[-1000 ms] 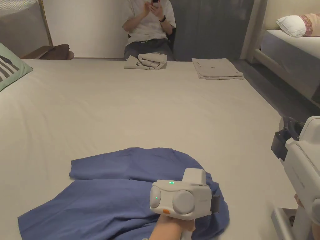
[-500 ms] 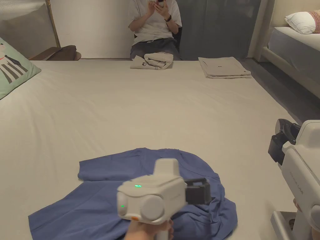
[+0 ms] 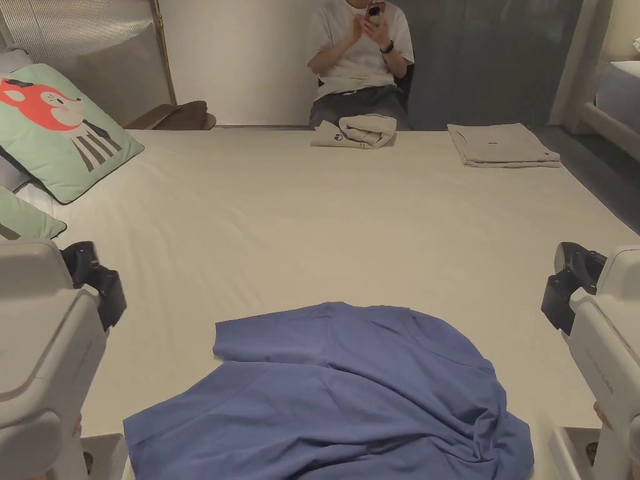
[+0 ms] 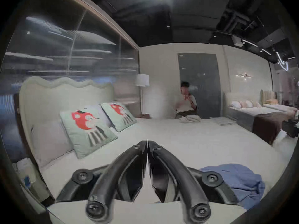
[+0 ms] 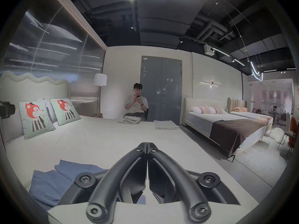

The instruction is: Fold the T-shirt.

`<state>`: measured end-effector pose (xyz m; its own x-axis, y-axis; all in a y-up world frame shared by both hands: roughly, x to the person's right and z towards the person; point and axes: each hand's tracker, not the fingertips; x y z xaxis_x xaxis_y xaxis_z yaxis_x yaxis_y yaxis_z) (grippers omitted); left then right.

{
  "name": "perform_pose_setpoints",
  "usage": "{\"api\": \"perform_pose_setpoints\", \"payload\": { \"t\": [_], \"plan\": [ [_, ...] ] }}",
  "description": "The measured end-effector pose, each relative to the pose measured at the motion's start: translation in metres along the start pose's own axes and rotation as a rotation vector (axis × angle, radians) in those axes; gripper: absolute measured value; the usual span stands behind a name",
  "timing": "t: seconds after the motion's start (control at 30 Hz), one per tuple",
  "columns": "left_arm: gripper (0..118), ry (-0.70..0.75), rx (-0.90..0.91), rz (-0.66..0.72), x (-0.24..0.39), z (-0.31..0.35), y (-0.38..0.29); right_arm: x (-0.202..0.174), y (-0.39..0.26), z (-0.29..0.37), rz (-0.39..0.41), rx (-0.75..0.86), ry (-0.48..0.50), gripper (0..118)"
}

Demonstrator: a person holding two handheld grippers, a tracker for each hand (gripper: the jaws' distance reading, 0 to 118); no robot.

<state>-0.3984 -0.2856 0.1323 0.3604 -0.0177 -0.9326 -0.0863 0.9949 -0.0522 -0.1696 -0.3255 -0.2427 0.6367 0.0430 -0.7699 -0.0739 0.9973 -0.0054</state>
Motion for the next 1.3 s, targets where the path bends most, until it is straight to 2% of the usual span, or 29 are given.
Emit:
{"api": "perform_pose_setpoints", "payload": {
  "t": [0.23,0.43,0.47,0.5,0.53,0.57,0.67,0.83,0.87,0.93,1.03,1.07,1.13,1.17,1.2,1.23,1.27,1.3],
  "plan": [
    [1,-0.027,-0.090,-0.001,-0.009,-0.002,-0.014,-0.004,0.001,-0.003,0.002,-0.002,0.008,0],
    [2,-0.106,-0.381,0.062,-0.015,-0.037,-0.059,-0.007,-0.005,-0.003,0.008,-0.028,0.011,0],
    [10,-0.121,-0.449,0.094,-0.020,-0.048,-0.070,-0.007,-0.007,-0.003,0.011,-0.037,0.013,0],
    [47,-0.131,-0.522,0.113,-0.022,-0.059,-0.079,-0.008,-0.009,-0.004,0.011,-0.047,0.013,0],
    [79,-0.122,-0.585,0.127,-0.025,-0.070,-0.091,-0.008,-0.012,-0.004,0.013,-0.056,0.015,0],
    [79,-0.112,-0.611,0.147,-0.028,-0.079,-0.102,-0.008,-0.018,-0.006,0.015,-0.064,0.015,0],
    [106,-0.098,-0.737,0.113,-0.031,-0.100,-0.132,-0.008,-0.025,-0.007,0.016,-0.086,0.014,0],
    [104,-0.075,-0.874,0.100,-0.027,-0.124,-0.169,-0.008,-0.036,-0.010,0.014,-0.123,0.009,0],
    [101,-0.081,-0.881,0.103,-0.026,-0.126,-0.175,-0.008,-0.038,-0.011,0.015,-0.129,0.008,0],
    [80,-0.073,-0.890,0.103,-0.023,-0.128,-0.181,-0.009,-0.041,-0.012,0.019,-0.141,0.009,0],
    [72,-0.053,-0.877,0.082,-0.019,-0.126,-0.180,-0.009,-0.041,-0.012,0.024,-0.158,0.009,0],
    [61,-0.051,-0.872,0.074,-0.018,-0.124,-0.178,-0.008,-0.043,-0.013,0.023,-0.164,0.008,0],
    [13,-0.060,-0.843,0.050,-0.014,-0.117,-0.172,-0.009,-0.041,-0.012,0.022,-0.183,0.005,6],
    [3,-0.066,-0.838,0.039,-0.012,-0.115,-0.169,-0.008,-0.044,-0.014,0.018,-0.202,0.003,25],
    [3,-0.075,-0.831,0.031,-0.010,-0.112,-0.167,-0.007,-0.048,-0.018,0.012,-0.244,0.006,69],
    [3,-0.078,-0.821,0.020,-0.008,-0.110,-0.166,-0.008,-0.050,-0.021,0.014,-0.298,0.019,96],
    [3,-0.095,-0.809,0.020,-0.009,-0.109,-0.164,-0.007,-0.057,-0.026,0.013,-0.356,0.035,110],
    [3,-0.094,-0.800,0.023,-0.008,-0.107,-0.162,-0.006,-0.064,-0.028,0.012,-0.385,0.043,111]
  ]
}}
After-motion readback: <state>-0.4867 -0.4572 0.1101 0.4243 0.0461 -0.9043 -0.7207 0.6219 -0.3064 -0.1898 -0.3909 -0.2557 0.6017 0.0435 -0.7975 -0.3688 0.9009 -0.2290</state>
